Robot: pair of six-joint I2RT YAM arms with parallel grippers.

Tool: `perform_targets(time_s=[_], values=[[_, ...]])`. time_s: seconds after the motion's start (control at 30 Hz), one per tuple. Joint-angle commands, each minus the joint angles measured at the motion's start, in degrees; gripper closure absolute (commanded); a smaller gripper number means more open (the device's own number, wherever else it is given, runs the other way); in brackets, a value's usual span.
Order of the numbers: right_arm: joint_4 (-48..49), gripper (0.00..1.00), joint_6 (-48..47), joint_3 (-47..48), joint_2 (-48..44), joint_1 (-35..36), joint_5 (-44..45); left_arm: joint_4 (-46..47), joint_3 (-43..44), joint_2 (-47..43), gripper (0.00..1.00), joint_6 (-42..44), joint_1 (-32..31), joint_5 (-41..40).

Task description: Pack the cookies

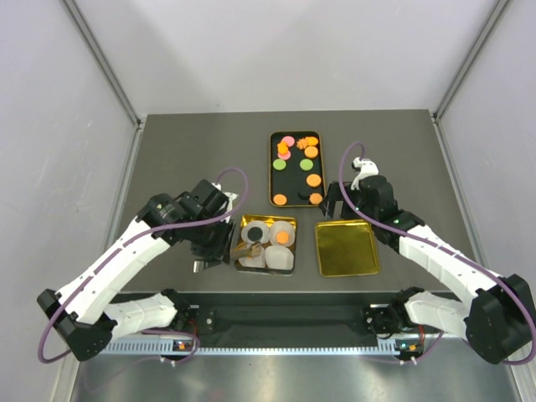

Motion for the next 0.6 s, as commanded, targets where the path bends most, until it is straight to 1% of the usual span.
perform_targets(time_s=[0.0,0.23,0.57], values=[[0.61,0.0,-0.66,2.26,-0.91,-0.17,-0.04,-2.09,0.77,-0.1,0.63,-1.52,-0.51,-1.75],[0.61,0.0,-0.66,2.26,-0.91,-0.17,-0.12,-1.3,-0.28,-0.71,0.61,-2.14,-0.52,-3.07],[0.52,0.0,-0.75,2.26,-0.91,-0.17,-0.04,-0.77,-1.25,-0.98,0.58,-2.14,-0.69,-2.81]])
